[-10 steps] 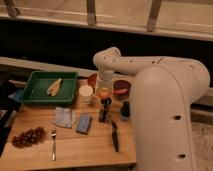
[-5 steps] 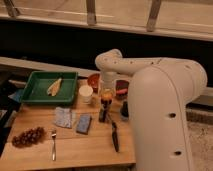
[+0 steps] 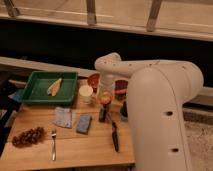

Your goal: Place apple in metal cup

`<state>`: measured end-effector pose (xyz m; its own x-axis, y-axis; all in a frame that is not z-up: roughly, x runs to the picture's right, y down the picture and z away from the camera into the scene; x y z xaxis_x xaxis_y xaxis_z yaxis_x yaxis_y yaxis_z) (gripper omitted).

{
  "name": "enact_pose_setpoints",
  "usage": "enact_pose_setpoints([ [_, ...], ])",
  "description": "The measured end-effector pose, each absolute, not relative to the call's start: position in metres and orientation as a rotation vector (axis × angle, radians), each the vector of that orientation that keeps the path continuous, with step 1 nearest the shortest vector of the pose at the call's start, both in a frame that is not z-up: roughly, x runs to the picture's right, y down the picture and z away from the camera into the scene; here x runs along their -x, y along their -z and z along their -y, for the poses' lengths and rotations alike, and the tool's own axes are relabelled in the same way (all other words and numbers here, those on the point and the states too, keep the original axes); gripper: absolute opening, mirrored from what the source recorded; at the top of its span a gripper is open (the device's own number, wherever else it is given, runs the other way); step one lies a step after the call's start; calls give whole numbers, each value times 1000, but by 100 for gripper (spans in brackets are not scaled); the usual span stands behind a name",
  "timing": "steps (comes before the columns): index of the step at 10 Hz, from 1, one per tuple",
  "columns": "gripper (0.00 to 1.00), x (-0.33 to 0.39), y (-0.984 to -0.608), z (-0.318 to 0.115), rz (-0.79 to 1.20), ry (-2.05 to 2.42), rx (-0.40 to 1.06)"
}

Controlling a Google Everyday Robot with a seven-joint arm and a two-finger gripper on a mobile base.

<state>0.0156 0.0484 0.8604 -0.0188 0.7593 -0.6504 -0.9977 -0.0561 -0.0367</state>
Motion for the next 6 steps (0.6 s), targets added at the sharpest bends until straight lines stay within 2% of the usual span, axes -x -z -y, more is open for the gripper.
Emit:
enact_pose_setpoints([
  [1, 76, -16, -859, -48, -515, -1535, 594],
  [2, 80, -17, -853, -44, -516, -1538, 579],
  [6, 80, -17, -837, -32, -509, -1529, 528],
])
